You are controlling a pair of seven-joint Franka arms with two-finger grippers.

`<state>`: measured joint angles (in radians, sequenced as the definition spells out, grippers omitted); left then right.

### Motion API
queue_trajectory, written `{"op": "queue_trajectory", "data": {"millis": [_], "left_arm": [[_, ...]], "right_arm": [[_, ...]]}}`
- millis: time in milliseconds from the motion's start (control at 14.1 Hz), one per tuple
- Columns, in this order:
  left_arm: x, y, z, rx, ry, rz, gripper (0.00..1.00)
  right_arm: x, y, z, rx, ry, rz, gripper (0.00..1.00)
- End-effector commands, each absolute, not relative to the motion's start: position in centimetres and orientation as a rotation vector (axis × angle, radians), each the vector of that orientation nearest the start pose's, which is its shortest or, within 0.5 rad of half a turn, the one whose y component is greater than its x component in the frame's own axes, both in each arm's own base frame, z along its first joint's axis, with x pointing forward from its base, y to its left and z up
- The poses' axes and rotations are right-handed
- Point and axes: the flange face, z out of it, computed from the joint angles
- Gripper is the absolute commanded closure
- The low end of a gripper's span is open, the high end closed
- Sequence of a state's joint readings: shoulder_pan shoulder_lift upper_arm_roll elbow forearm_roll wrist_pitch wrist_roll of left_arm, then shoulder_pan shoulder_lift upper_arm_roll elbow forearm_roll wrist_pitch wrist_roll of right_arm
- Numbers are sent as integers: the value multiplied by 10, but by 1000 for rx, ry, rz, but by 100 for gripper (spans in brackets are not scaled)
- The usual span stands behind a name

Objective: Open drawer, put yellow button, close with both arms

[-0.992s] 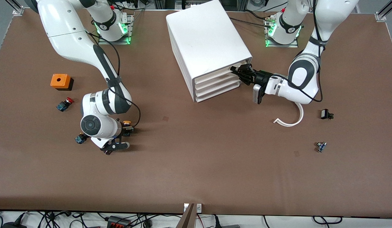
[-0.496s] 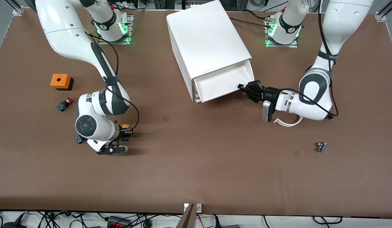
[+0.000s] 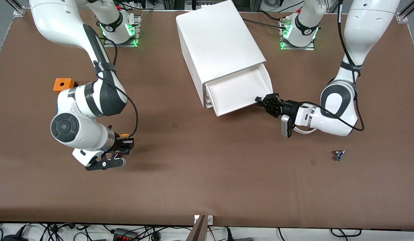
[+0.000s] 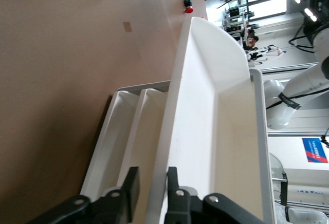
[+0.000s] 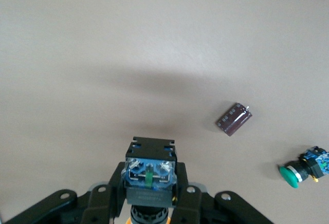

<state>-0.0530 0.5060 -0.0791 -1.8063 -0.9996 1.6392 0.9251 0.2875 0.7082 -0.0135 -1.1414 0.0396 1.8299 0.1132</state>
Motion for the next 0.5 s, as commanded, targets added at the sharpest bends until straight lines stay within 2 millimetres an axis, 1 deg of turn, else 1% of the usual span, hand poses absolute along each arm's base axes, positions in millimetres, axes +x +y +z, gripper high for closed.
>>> {"op": "queue_trajectory", "data": {"millis": [0,71,142,283,354,425], "left_arm": [[605,-142,294,1984,-604,-213,0],[609,-138,308,2027,-599,-241,0],[616,-137,327,2062,-591,-293,0],[628,-135,367,2178,-575,-396,0],[631,-132,381,2242,-555,-441,0],[633,-130,393,2295,-542,-482,0]], "right_arm": [[707,240,421,-3058,-313,9,100],[701,251,435,-3037,-334,-13,100],[694,265,450,-3015,-365,-39,100],[683,292,463,-2975,-422,-64,100],[676,309,483,-2947,-461,-108,100],[669,326,493,-2933,-477,-134,100]]}}
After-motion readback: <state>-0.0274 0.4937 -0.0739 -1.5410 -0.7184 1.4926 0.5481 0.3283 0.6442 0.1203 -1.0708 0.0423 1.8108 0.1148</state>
